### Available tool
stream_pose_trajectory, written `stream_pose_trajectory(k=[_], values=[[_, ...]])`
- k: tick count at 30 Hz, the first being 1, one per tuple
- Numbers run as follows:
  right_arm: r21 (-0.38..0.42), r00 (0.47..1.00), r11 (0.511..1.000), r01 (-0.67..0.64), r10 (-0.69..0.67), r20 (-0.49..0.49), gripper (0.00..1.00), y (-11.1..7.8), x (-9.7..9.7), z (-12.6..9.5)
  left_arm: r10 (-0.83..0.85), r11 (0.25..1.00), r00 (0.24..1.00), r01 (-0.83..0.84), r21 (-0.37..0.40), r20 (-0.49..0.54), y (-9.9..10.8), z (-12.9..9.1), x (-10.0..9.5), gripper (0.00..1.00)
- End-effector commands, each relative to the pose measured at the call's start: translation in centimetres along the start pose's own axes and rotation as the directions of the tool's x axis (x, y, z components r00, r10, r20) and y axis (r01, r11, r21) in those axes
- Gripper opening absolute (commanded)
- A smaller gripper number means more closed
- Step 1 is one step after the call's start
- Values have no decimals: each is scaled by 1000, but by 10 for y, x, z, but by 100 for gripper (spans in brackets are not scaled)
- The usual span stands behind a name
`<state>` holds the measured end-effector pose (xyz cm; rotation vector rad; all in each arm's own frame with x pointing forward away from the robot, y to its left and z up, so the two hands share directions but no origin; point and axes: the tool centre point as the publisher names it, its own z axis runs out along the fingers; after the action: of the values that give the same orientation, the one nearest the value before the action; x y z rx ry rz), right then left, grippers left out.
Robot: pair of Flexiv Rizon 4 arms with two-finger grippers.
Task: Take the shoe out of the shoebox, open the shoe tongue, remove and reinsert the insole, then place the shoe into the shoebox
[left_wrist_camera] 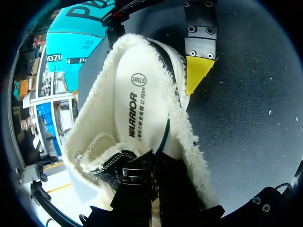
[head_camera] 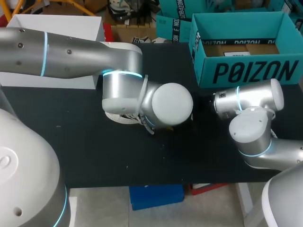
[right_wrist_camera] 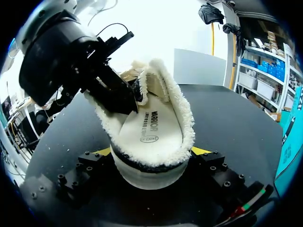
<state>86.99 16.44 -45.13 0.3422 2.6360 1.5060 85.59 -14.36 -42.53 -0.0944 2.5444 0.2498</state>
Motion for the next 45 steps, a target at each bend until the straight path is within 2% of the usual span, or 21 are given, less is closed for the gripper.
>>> stream_pose_trajectory(k=[1, 7, 18, 24, 39, 45], values=[[4, 1000, 1000, -4, 4, 0, 0, -4, -2, 3, -9, 999, 999, 8, 35, 52, 13, 213, 3, 3], [4, 1000, 1000, -4, 4, 0, 0, -4, -2, 3, -21, 998, 996, 15, 67, 89, 10, 208, -9, 5], [4, 1000, 1000, -4, 4, 0, 0, -4, -2, 3, -44, 995, 991, 33, 89, 126, 2, 218, -23, 6], [4, 1000, 1000, -4, 4, 0, 0, -4, -2, 3, -66, 992, 986, 49, 112, 152, 1, 207, -40, 11], [4, 1000, 1000, -4, 4, 0, 0, -4, -2, 3, -76, 990, 985, 57, 127, 152, -14, 220, -75, 6], [4, 1000, 1000, -4, 4, 0, 0, -4, -2, 3, -74, 989, 984, 52, 139, 160, -20, 218, -80, 8]])
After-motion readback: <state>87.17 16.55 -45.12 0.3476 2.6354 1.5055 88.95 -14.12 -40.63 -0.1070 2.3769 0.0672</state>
